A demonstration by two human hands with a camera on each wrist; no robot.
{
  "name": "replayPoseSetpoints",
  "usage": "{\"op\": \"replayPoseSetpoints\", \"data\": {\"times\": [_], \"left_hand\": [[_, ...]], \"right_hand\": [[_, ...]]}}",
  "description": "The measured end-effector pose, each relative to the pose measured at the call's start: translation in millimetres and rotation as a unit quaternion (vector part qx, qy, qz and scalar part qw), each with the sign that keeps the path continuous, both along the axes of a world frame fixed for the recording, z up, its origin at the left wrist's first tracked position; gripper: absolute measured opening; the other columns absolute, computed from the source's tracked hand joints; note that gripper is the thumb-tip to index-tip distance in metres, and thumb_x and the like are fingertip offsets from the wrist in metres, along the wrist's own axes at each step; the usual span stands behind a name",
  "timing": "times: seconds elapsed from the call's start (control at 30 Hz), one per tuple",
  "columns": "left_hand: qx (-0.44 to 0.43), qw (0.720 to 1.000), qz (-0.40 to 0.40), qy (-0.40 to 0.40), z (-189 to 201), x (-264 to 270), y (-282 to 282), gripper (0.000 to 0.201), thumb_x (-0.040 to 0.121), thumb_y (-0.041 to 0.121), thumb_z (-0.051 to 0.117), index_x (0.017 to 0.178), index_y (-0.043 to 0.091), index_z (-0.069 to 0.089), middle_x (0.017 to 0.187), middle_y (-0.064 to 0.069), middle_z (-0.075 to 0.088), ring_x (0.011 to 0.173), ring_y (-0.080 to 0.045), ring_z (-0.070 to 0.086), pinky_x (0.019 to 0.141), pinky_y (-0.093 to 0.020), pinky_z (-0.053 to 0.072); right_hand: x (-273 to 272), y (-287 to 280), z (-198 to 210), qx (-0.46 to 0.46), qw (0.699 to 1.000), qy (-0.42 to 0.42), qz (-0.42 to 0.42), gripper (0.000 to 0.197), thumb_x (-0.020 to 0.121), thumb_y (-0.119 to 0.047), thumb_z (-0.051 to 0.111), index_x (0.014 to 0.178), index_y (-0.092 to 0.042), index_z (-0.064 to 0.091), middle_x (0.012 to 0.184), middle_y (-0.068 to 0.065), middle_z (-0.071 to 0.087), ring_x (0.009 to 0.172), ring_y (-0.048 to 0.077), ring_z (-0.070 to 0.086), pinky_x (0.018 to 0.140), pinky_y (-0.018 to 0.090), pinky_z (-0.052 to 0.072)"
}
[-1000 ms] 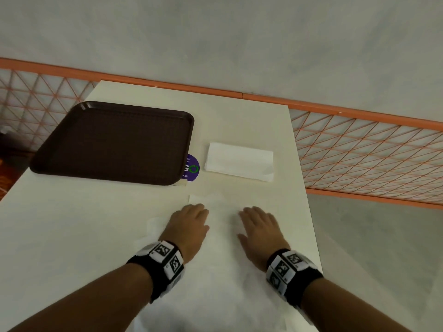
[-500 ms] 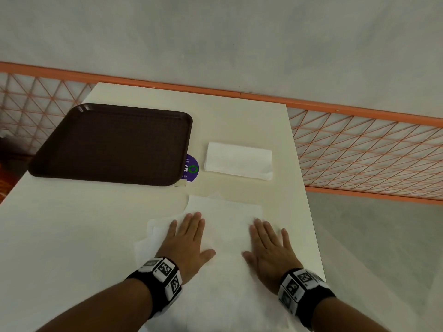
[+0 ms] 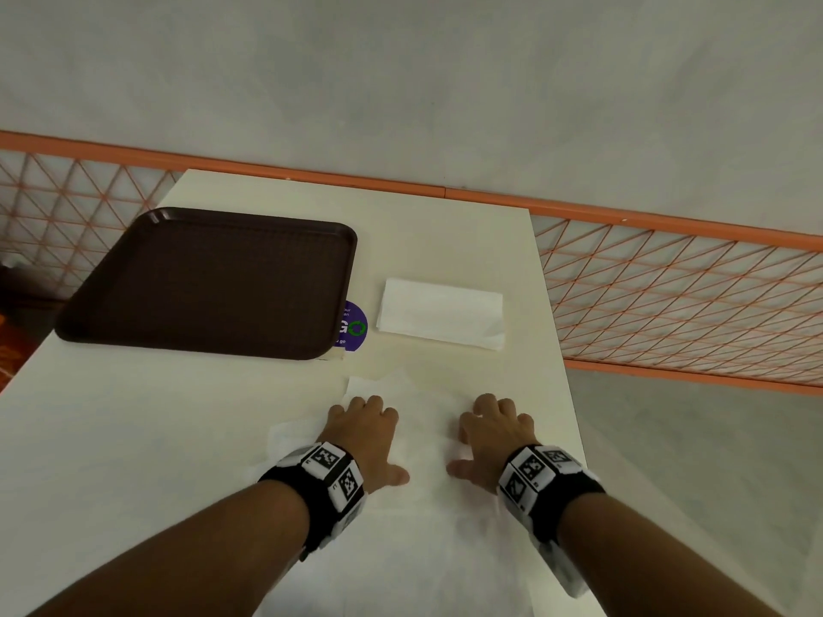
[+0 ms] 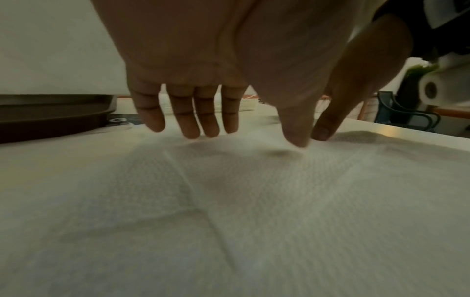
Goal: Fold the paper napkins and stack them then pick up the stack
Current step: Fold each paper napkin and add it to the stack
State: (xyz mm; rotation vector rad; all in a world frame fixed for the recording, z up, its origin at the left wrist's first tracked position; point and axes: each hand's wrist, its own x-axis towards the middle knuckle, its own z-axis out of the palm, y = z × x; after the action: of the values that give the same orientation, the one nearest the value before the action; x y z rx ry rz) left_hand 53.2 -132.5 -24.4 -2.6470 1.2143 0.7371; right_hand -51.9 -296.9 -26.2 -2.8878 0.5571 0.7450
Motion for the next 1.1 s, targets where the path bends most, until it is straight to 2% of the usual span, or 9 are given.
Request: {"op": "replayPoseSetpoints", "data": {"times": [0.13,0.3,0.37,0.5,0.67,0.83,0.93,1.03,1.1], "left_hand": [[-0.044,0.997,-0.056,0.015,-4.9,-7.7,-15.0,0.055,0.089,0.05,0.053,0.135,0.019,0.044,0.133,-0.002,0.042,0.122,-0.023,0.039,0.102,-0.039,0.035],[-0.056,0.997,-0.031,0.033,-9.2,-10.1,-23.1,0.048,0.087,0.041,0.061,0.129,0.021,0.049,0.129,0.0,0.044,0.12,-0.022,0.042,0.1,-0.037,0.037],[-0.066,0.997,-0.027,0.033,-9.4,-9.9,-23.1,0.045,0.087,0.039,0.062,0.127,0.021,0.051,0.128,0.001,0.046,0.119,-0.021,0.043,0.1,-0.036,0.036],[-0.088,0.995,-0.027,0.024,-11.8,-13.5,-19.0,0.044,0.088,0.038,0.06,0.128,0.023,0.048,0.127,0.003,0.049,0.117,-0.02,0.045,0.099,-0.034,0.035],[-0.146,0.988,0.008,0.052,-10.5,-15.1,-10.5,0.039,0.094,0.031,0.052,0.131,0.023,0.043,0.129,0.003,0.05,0.113,-0.021,0.052,0.095,-0.032,0.042],[-0.155,0.986,0.028,0.062,-3.2,-13.0,-8.7,0.031,0.098,0.031,0.045,0.127,0.021,0.043,0.122,0.0,0.058,0.106,-0.026,0.057,0.088,-0.032,0.045],[-0.145,0.986,0.026,0.073,-2.3,-12.3,-7.9,0.027,0.1,0.032,0.04,0.125,0.021,0.044,0.121,0.0,0.059,0.104,-0.028,0.057,0.088,-0.034,0.045],[-0.148,0.985,0.016,0.081,-3.3,-9.4,-7.8,0.028,0.1,0.033,0.039,0.124,0.021,0.047,0.124,0.002,0.057,0.108,-0.026,0.056,0.093,-0.034,0.044],[-0.152,0.985,0.006,0.088,-1.1,-3.0,-7.8,0.03,0.1,0.033,0.039,0.123,0.019,0.052,0.124,0.002,0.056,0.111,-0.023,0.054,0.095,-0.033,0.043]], "right_hand": [[9.1,2.8,4.4,0.013,0.999,0.027,0.01,0.042,0.08,-0.055,0.064,0.109,-0.027,0.057,0.119,0.001,0.041,0.112,0.026,0.039,0.095,0.042,0.038],[6.0,6.8,3.4,0.06,0.997,-0.009,0.039,0.013,0.087,-0.034,0.059,0.095,-0.024,0.055,0.111,0.0,0.052,0.109,0.024,0.045,0.091,0.037,0.036],[1.0,7.4,5.2,0.095,0.995,-0.024,0.018,0.011,0.088,-0.028,0.057,0.096,-0.024,0.05,0.105,-0.001,0.055,0.107,0.024,0.05,0.09,0.033,0.036],[-5.9,3.4,6.2,0.185,0.978,-0.06,-0.073,0.031,0.084,-0.037,0.063,0.109,-0.026,0.05,0.103,-0.005,0.057,0.099,0.02,0.056,0.087,0.03,0.044],[-5.6,-5.2,6.1,0.194,0.976,-0.083,-0.057,0.008,0.088,-0.035,0.059,0.087,-0.029,0.055,0.089,-0.011,0.058,0.088,0.015,0.057,0.078,0.027,0.047],[-7.0,-7.1,6.5,0.161,0.977,-0.138,-0.027,0.01,0.089,-0.035,0.06,0.096,-0.027,0.063,0.093,-0.014,0.051,0.097,0.012,0.052,0.087,0.027,0.043],[-8.2,-6.9,6.6,0.148,0.974,-0.172,-0.021,0.013,0.089,-0.036,0.061,0.098,-0.028,0.067,0.096,-0.014,0.052,0.1,0.011,0.051,0.088,0.025,0.041],[-7.9,-7.3,10.7,0.163,0.972,-0.168,-0.031,0.012,0.089,-0.037,0.062,0.095,-0.028,0.068,0.091,-0.014,0.055,0.092,0.009,0.053,0.082,0.023,0.042],[-3.7,-11.6,16.3,0.196,0.965,-0.161,-0.071,0.005,0.088,-0.034,0.064,0.086,-0.029,0.065,0.085,-0.01,0.063,0.079,0.01,0.057,0.074,0.022,0.045]]}}
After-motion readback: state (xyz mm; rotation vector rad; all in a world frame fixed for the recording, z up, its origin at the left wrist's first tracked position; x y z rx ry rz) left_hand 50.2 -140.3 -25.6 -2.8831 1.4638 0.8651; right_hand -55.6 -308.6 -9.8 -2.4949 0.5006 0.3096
